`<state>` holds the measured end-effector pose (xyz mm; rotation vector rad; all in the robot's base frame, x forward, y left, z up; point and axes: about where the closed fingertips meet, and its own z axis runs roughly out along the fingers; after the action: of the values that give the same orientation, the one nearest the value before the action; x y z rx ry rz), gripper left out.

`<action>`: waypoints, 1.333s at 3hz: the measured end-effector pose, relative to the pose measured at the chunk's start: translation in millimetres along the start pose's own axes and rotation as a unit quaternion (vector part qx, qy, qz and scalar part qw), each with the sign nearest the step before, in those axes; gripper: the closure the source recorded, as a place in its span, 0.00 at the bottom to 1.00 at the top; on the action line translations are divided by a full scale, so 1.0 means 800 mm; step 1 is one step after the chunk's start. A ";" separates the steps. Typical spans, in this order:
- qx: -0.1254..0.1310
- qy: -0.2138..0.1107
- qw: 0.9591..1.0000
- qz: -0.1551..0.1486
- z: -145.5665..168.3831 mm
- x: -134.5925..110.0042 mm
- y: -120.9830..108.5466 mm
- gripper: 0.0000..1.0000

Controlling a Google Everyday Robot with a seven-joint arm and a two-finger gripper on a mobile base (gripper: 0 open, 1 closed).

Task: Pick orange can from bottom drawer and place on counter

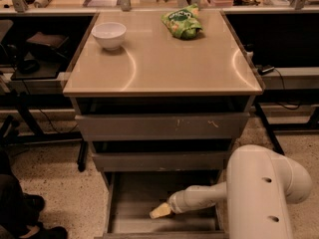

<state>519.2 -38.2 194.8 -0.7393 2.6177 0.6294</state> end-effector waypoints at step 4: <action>0.000 0.000 1.000 0.000 0.000 0.000 0.000 0.65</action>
Offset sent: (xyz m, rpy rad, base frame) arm 0.0003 0.0002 0.0000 0.0000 -0.0009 0.0000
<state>519.4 -37.9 194.8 -0.7395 2.6169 0.6290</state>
